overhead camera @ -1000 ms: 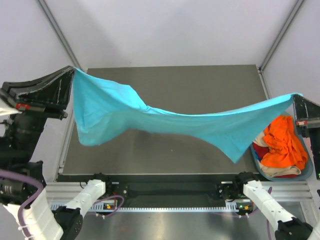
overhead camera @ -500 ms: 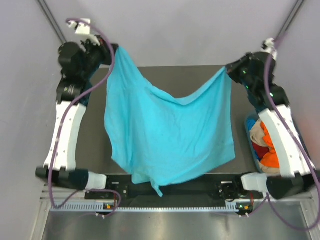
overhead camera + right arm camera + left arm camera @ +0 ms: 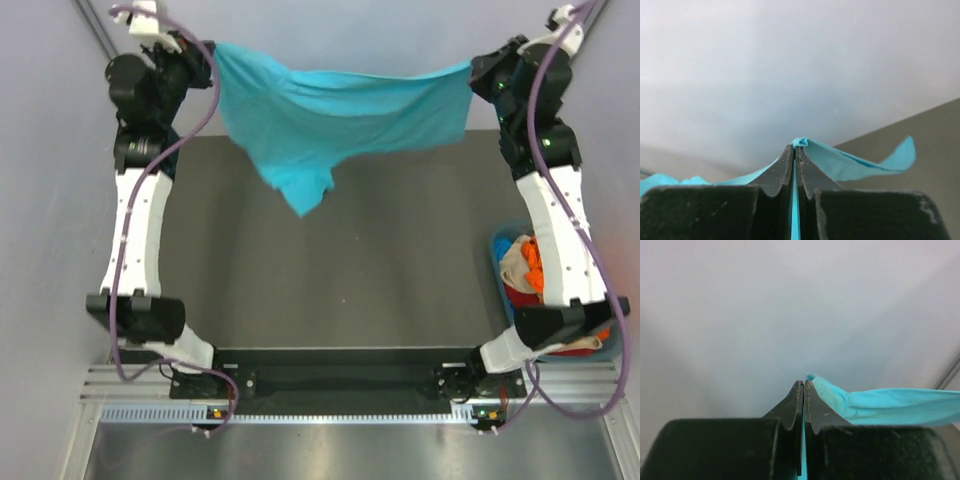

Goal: Fold and stack the t-shirts
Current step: Flatten the tshirt out

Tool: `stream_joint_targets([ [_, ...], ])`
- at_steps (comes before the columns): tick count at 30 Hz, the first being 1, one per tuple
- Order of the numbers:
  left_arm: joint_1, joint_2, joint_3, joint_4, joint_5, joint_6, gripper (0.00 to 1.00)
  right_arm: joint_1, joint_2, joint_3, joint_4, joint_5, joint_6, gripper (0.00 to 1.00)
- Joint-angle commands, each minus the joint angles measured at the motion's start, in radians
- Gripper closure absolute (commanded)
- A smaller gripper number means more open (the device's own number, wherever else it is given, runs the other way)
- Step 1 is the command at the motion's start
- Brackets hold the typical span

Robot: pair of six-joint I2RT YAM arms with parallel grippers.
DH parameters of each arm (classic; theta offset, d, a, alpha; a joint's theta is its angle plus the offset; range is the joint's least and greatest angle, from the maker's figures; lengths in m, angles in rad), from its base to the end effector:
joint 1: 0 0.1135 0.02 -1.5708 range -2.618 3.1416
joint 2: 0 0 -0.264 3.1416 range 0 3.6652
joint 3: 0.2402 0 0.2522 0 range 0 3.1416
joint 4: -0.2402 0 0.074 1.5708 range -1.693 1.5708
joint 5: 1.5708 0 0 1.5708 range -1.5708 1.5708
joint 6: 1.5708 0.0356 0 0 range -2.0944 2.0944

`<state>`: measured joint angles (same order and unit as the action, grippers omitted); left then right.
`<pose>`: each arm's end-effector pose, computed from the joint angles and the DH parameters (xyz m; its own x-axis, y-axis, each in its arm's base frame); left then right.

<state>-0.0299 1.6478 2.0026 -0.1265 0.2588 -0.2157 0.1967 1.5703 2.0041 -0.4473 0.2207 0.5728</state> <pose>0.3543 -0.0197 0.5426 0.1615 -0.2118 -0.9639 0.3201 0.9351 -0.1519 0.3209 0.0560 0.5334 0.0019 0.5396 -0.8419 0.0273 0.8416 0.5395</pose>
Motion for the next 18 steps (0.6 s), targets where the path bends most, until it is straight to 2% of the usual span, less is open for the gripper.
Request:
stream_joint_targets([
  [1, -0.004, -0.215, -0.152, 0.238, 0.057, -0.023, 1.00, -0.029, -0.113, -0.106, 0.050, 0.091, -0.021, 1.00],
  [2, -0.004, -0.245, -0.254, 0.252, 0.065, -0.030, 1.00, -0.034, -0.131, -0.151, 0.058, 0.083, -0.014, 1.00],
  [6, -0.004, -0.405, -0.474, 0.265, 0.089, -0.025, 1.00, -0.037, -0.257, -0.408, 0.110, 0.075, 0.013, 1.00],
  [8, -0.005, -0.495, -0.606, 0.245, 0.108, -0.022, 1.00, -0.039, -0.333, -0.622, 0.133, 0.075, 0.022, 1.00],
  [9, -0.005, -0.526, -0.645, 0.228, 0.109, -0.030, 1.00, -0.040, -0.360, -0.623, 0.137, 0.075, 0.025, 1.00],
  [10, -0.005, -0.557, -0.680, 0.165, 0.117, -0.040, 1.00, -0.040, -0.386, -0.724, 0.147, 0.078, 0.030, 1.00],
  [15, -0.007, -0.803, -0.985, 0.001, 0.063, -0.054, 1.00, -0.040, -0.515, -0.994, 0.099, 0.042, 0.068, 1.00],
  [18, -0.008, -0.899, -1.065, -0.220, 0.007, -0.140, 1.00, -0.033, -0.535, -1.061, -0.002, -0.006, 0.067, 1.00],
])
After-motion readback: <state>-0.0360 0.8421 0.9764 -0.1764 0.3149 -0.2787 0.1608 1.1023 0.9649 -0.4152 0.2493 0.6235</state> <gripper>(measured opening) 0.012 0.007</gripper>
